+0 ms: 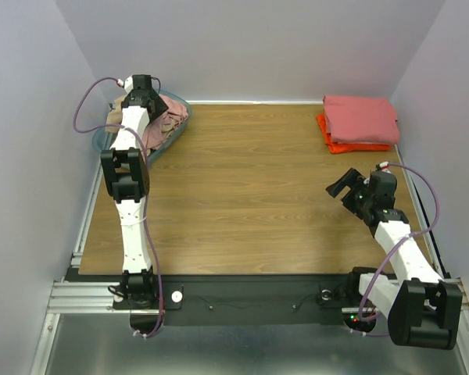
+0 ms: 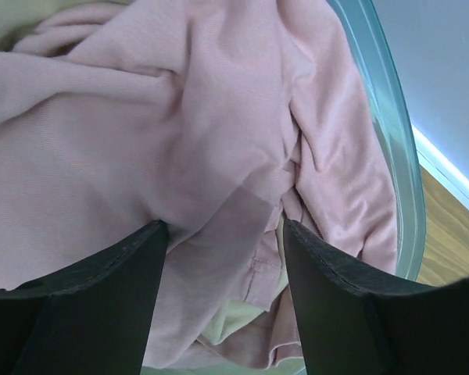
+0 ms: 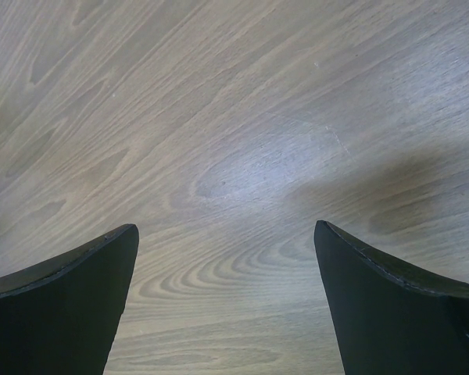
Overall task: Fold and stack the t-shirts
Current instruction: Grab the tshirt from the pile
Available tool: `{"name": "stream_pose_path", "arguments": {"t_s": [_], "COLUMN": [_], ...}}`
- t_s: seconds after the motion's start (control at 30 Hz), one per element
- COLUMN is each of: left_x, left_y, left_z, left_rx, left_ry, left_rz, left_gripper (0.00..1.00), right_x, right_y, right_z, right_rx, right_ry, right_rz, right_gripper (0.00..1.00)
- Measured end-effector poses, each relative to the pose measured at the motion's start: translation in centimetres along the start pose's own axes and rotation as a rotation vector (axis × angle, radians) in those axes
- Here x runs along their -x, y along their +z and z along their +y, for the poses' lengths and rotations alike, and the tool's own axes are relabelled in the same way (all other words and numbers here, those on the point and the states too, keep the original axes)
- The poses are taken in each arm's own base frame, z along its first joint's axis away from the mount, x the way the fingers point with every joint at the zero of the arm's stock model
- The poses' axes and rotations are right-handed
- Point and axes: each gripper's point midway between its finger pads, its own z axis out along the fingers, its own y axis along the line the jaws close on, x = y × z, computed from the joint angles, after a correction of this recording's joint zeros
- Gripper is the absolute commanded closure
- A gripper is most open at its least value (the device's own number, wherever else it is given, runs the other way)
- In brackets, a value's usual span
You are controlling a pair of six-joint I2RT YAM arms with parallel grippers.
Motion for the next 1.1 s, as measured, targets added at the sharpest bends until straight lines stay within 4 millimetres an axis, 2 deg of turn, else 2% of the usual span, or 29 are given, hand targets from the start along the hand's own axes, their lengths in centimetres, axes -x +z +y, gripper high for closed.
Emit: {"name": "stream_pose_path", "arguments": {"t_s": [0.27,0.33,0.43,0.47,0.5,0.57,0.77,0.93,1.1], "left_x": [-0.1,-0.4,-0.7,-0.7,-0.7,-0.7,-0.6,0.4,3.8], "left_y": [1.0,1.4,1.7,1.8,1.7,1.7,1.4,-0.5,-5.4], "left_z": [1.1,1.4,1.8,1.9,1.9,2.0,1.8,1.3,0.3], "left_rx": [0.055,0.066,0.083,0.086,0.089,0.092,0.099,0.109,0.099], "left_ry": [-0.006,-0.007,-0.007,-0.01,-0.009,-0.011,0.001,0.02,0.025], "left_rz": [-0.021,-0.018,-0.018,-0.019,-0.02,-0.021,-0.028,-0.045,-0.112], "left_gripper": [0.31,0.37,0.61,0.73,0.77,0.81,0.81,0.81,0.87], "right_x": [-0.1,-0.2,-0.2,-0.2,-0.2,-0.2,-0.4,-0.9,-1.1], "right_y": [0.4,0.5,0.6,0.6,0.6,0.7,1.3,1.5,1.7], "right_z": [-0.2,-0.3,-0.3,-0.3,-0.4,-0.4,-0.5,-0.5,-0.3], "right_rx": [-0.009,-0.011,-0.012,-0.012,-0.013,-0.013,-0.014,-0.009,0.009], "right_ry": [-0.002,-0.002,-0.001,-0.001,-0.001,-0.001,0.001,0.001,-0.007], "right_rz": [0.007,0.01,0.012,0.012,0.013,0.013,0.029,0.051,0.066], "right_gripper": [0.0,0.0,0.0,0.0,0.0,0.0,0.0,0.0,0.0]}}
